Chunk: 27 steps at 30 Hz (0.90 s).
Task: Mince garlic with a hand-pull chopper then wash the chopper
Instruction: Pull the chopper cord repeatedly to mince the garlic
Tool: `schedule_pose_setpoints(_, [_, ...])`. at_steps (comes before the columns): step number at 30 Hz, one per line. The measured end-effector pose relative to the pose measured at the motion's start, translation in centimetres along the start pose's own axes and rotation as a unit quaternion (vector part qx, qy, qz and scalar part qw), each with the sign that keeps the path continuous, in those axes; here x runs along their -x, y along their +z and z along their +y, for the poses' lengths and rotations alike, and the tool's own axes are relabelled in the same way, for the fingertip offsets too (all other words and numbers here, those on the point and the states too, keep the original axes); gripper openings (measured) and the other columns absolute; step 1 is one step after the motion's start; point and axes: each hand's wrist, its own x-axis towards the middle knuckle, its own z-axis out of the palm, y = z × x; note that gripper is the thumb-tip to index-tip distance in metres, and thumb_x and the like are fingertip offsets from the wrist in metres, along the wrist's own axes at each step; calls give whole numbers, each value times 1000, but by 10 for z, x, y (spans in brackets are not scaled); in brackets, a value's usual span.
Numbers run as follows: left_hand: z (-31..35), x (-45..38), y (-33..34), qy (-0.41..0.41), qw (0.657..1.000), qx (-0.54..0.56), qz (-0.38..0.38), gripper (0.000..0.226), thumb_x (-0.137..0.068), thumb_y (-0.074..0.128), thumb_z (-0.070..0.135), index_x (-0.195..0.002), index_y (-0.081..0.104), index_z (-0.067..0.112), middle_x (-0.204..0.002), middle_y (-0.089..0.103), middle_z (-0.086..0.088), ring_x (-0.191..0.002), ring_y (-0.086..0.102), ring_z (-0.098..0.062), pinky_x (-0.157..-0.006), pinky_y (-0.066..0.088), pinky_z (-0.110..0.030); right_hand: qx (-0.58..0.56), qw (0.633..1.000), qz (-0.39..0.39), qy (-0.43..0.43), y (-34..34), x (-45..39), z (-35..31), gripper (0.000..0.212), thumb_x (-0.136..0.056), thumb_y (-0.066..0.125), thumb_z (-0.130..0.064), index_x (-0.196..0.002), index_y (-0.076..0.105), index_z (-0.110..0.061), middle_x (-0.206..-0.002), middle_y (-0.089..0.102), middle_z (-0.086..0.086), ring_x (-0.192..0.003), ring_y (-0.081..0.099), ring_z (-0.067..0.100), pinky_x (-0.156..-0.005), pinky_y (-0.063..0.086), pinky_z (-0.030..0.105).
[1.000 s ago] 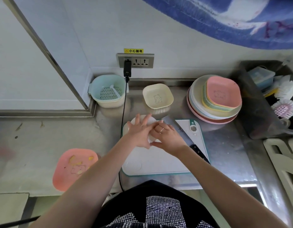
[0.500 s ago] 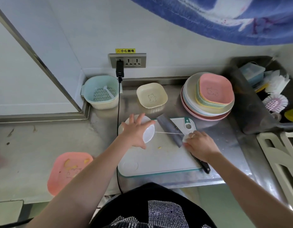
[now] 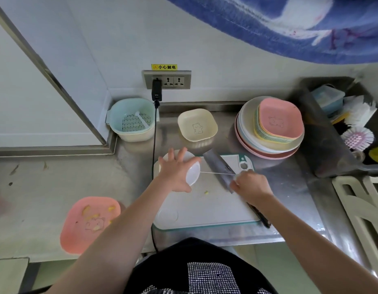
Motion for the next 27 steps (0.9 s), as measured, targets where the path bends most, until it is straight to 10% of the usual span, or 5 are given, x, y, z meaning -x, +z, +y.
schedule_pose_setpoints(12, [-4,-3,4,4,999,21,29,83,-63,70,55,-134,27,52,-148,8,3,-137,8,-41,-102,26,-62,-31,989,89,-117,-3,-18,-88,46,-87,43,-39,-63,71,-12,-69,64,4,-68,62,24,-64,45,26])
schedule_pose_setpoints(19, [-4,-3,3,0,999,33,26,89,-58,74,54,-133,26,53,-150,8,4,-138,6,-39,-104,23,-60,-59,989,-29,131,-2,-6,-22,32,-96,41,-25,-106,63,-5,-113,63,15,-103,60,31,-84,47,33])
schedule_pose_setpoints(27, [-3,-4,4,-1,999,19,31,78,-65,67,55,-133,28,51,-150,9,2,-138,9,-42,-101,26,-62,-58,995,51,-71,-8,-19,-104,45,-100,35,-39,-110,64,-6,-112,59,10,-111,53,28,-76,37,32])
